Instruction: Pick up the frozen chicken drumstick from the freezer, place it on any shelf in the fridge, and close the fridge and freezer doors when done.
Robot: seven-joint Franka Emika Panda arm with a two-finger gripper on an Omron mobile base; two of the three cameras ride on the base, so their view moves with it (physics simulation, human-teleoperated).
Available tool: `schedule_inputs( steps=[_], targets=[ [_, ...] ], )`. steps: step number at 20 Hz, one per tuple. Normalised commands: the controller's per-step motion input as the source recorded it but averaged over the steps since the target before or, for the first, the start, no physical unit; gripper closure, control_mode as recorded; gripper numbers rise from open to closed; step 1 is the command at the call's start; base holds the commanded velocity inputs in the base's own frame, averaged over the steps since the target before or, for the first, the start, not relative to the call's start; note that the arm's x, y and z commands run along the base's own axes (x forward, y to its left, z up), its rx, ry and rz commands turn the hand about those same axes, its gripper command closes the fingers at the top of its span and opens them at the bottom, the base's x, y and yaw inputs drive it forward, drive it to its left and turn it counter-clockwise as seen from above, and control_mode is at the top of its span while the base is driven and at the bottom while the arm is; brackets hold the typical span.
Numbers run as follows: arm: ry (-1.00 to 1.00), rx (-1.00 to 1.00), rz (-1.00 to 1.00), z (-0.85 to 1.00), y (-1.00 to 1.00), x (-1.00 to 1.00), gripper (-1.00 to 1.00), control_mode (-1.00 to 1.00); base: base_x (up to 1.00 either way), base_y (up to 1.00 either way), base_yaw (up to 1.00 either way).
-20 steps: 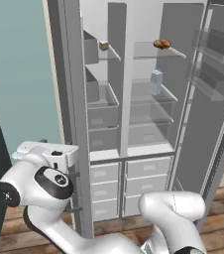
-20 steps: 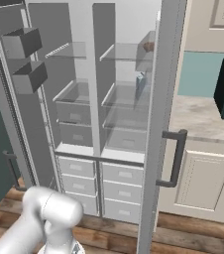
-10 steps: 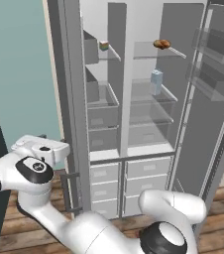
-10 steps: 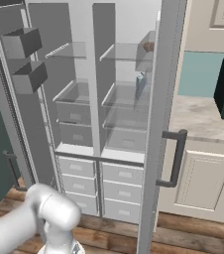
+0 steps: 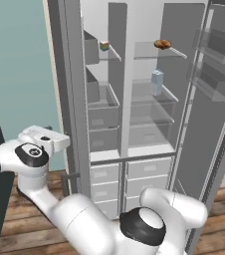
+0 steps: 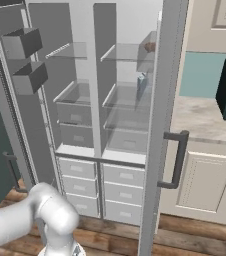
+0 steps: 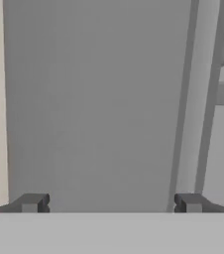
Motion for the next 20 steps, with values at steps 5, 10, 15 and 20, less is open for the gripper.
schedule_inputs(
  steps=[5,10,15,20],
  targets=[
    [0.0,0.0,0.0,0.0,-0.75,0.42,-1.0,-1.0,0.0,0.0,0.0],
    [0.0,0.0,0.0,0.0,-0.7,0.58,-1.0,-1.0,0.0,0.0,0.0],
    [0.0,0.0,0.0,0.0,-0.77,0.51,-1.0,-1.0,0.0,0.0,0.0],
    [-0.12,0.0,0.0,0.18,-1.0,0.24,-1.0,-1.0,0.0,0.0,0.0]
  ],
)
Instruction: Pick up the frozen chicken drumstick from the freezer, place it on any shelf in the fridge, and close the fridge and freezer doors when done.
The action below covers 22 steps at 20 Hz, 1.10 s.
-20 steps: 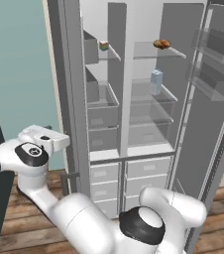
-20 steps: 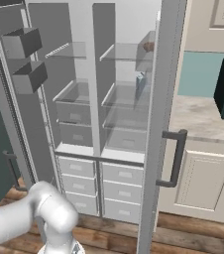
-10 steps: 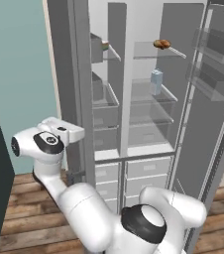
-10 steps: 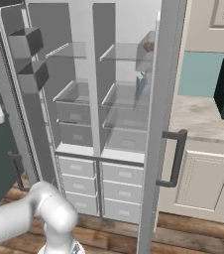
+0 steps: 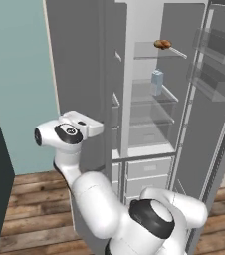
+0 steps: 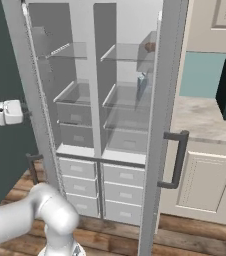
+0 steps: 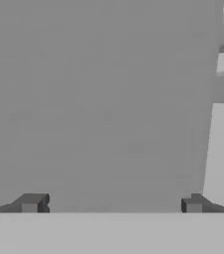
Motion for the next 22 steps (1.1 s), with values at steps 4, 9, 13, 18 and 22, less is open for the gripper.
schedule_inputs(
  steps=[4,9,13,18,22],
  targets=[
    [-0.1,0.0,0.0,0.13,-1.0,0.56,-1.0,-1.0,0.0,0.0,0.0],
    [-0.09,0.0,0.0,0.13,-0.93,0.68,-1.0,-1.0,0.0,0.0,0.0],
    [-0.04,0.0,0.0,0.29,-0.72,0.84,-1.0,-1.0,0.0,0.0,0.0],
    [0.01,0.05,0.0,0.16,-0.43,0.7,-1.0,-1.0,0.0,0.0,0.0],
    [0.11,0.07,0.0,0.06,-0.2,0.36,-1.0,-1.0,0.0,0.0,0.0]
  ],
)
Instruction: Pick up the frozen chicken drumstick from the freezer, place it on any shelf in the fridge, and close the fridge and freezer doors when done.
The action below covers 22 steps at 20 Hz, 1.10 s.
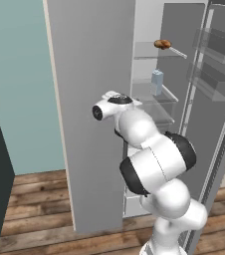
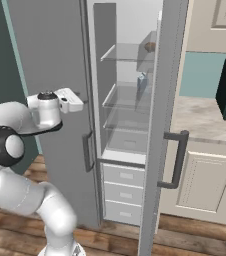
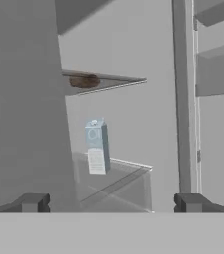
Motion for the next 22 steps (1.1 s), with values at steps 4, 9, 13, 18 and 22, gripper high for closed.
schedule_inputs(
  steps=[4,9,13,18,22],
  targets=[
    [0.1,0.06,0.0,0.19,-0.03,0.1,-1.0,-1.0,0.0,0.0,0.0],
    [0.01,0.02,0.0,0.89,0.02,-0.6,-1.0,-1.0,0.0,0.0,0.0],
    [0.0,0.0,0.02,0.75,0.0,-0.1,-1.0,-1.0,0.0,0.0,0.0],
    [0.06,0.0,0.01,0.19,0.0,0.79,-1.0,-1.0,0.0,0.0,0.0],
    [0.1,0.0,0.0,0.12,0.0,0.87,-1.0,-1.0,0.0,0.0,0.0]
  ],
)
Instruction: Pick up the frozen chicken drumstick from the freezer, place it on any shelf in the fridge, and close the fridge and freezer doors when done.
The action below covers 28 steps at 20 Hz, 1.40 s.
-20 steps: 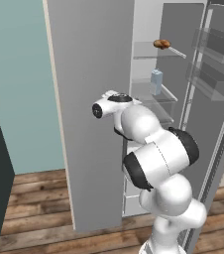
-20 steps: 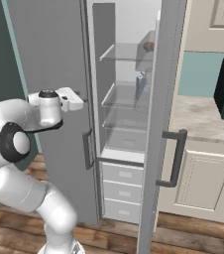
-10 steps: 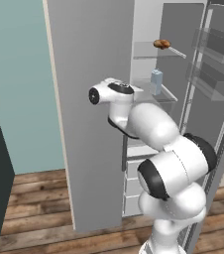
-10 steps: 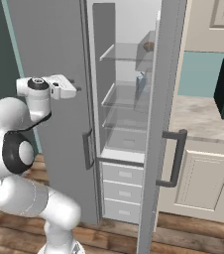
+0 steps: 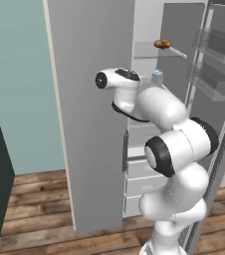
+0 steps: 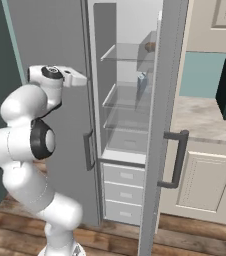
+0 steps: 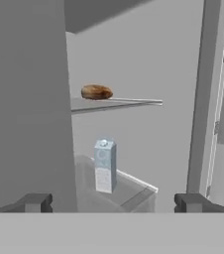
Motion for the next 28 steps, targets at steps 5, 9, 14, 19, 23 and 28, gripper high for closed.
schedule_inputs(
  steps=[5,9,14,19,23,28],
  targets=[
    [0.08,0.05,0.0,0.53,0.0,-0.07,-1.0,-1.0,0.0,0.0,0.0],
    [0.05,0.08,0.03,0.81,-0.05,-1.0,-1.0,-1.0,0.0,0.0,0.0],
    [0.01,0.05,0.08,0.09,-0.14,-1.0,-1.0,-1.0,0.0,0.0,0.0],
    [0.07,0.08,0.03,-0.03,-0.21,-1.0,-1.0,-1.0,0.0,0.0,0.0],
    [0.15,0.1,0.0,-0.06,-0.2,-1.0,-1.0,-1.0,0.0,0.0,0.0],
    [0.21,0.11,0.01,0.0,-0.22,-1.0,-1.0,-1.0,0.0,0.0,0.0]
  ],
)
